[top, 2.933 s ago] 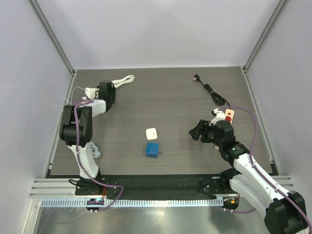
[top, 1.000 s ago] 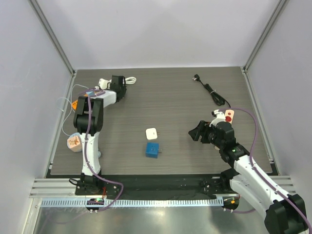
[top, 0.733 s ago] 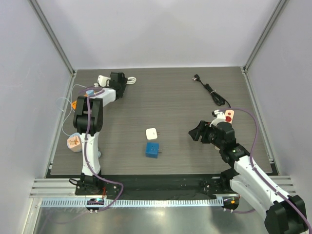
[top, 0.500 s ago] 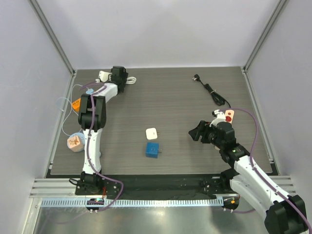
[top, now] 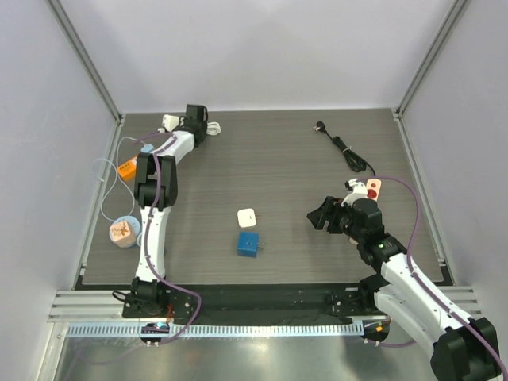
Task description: Pull the plug off the socket
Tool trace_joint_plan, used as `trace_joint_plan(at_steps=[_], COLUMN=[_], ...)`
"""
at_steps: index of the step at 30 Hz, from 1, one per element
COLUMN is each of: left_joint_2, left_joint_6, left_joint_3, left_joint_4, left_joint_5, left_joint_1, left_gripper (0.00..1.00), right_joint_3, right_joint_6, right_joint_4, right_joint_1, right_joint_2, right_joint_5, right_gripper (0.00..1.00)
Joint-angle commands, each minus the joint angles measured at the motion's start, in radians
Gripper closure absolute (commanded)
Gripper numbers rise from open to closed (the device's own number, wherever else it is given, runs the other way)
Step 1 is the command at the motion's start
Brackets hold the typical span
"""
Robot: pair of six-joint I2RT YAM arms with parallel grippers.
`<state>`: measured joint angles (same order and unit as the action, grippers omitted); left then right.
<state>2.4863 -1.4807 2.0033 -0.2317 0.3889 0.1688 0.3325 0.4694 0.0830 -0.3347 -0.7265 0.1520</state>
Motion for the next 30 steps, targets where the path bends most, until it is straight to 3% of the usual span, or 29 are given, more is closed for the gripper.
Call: trace_joint_plan(at_steps=[1, 6, 17, 22, 25, 28, 30], left_joint_2=[0.019, -0.070, -0.380, -0.452, -0.475, -0.474, -0.469], left_joint_6=[0.034, 0.063, 0.096, 0.119, 0.106, 0.103, 0.128], left_joint_3=[-0.006, -0.107, -0.533, -0.618, -0.659, -0.678, -0.675], left_joint_4=[-0.045, 0.005, 0.195, 0.221, 0.226, 0.251, 0.264], left_joint_5=[-0.036, -0.076, -0.166, -0.159, -0.157, -0.203, -0.222], left_joint_1=[0.005, 0.035, 0.211, 0.339, 0.415, 0.471, 0.505], left_gripper=[0.85, 1.00, 1.00, 1.00, 0.95, 0.84, 0.70], right_joint_3=[0.007, 0.007, 0.010, 0.013, 0.008, 0.010, 0.011], right_joint_6=[-0.011, -0.012, -0.009, -0.009, -0.008, -0.008, -0.008], right_joint_4=[-0.042, -0.042, -0.040, -0.034, -0.032, -0.029, -0.028], right_joint_1=[-0.004, -0.006, -0.006, -0.004, -0.004, -0.004, -0.004], right_joint_2=[0.009, 0.007, -0.019, -0.011, 0.010, 0.007, 0.001], right_joint_5=[0.000, -0.009, -0.028, -0.038, -0.051, -0.055, -0.057], right_gripper=[0.30, 0.29, 0.30, 0.29, 0.30, 0.29, 0.29])
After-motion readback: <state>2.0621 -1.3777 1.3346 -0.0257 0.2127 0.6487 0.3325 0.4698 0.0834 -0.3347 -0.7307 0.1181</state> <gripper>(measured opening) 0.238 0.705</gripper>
